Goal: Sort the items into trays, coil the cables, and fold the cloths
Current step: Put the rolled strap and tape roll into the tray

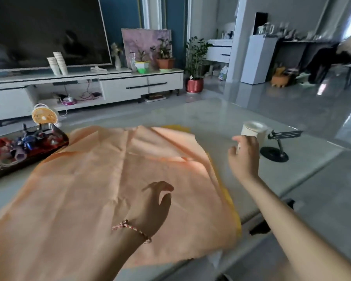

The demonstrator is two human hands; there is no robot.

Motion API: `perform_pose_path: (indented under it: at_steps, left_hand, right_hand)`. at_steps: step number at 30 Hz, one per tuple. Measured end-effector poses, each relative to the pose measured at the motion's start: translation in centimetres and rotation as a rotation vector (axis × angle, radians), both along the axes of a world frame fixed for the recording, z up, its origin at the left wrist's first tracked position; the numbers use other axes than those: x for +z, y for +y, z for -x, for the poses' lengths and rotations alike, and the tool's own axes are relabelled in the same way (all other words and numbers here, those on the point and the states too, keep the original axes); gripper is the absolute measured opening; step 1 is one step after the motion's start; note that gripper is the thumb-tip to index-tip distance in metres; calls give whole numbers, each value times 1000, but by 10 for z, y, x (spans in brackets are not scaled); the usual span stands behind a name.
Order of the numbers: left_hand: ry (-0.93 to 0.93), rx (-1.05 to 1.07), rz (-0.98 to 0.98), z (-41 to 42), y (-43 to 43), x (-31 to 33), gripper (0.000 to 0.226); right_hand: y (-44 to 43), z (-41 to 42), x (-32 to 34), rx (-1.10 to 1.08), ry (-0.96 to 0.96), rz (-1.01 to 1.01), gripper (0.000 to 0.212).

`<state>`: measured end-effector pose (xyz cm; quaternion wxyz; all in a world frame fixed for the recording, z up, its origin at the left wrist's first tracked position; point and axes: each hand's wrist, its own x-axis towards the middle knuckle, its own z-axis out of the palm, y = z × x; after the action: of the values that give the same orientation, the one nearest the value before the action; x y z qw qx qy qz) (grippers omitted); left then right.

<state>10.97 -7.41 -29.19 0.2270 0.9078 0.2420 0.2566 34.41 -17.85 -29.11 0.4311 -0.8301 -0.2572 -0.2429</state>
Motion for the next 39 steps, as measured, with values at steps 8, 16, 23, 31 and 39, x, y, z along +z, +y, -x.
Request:
perform_pose_path:
  at_steps: [8,16,23,31,39]
  left_hand:
    - [-27,-71,112,-46,-15,6,19]
    - [-69,-82,213,-46,-11,4,21]
    - [-357,32,725,-20,15,27,22]
    - [-514,271,1213,45,51,37,41]
    - [-499,314,1013,82,60,47,15]
  right_hand:
    - [-17,-81,19,-106,99,295,61]
    - [-20,-89,18,-106,119,255,48]
    - [5,-2,70,458,318,-215,32]
    - [44,113,52,1099,866,-185,19]
    - [68,146,55,1069,905,102,45]
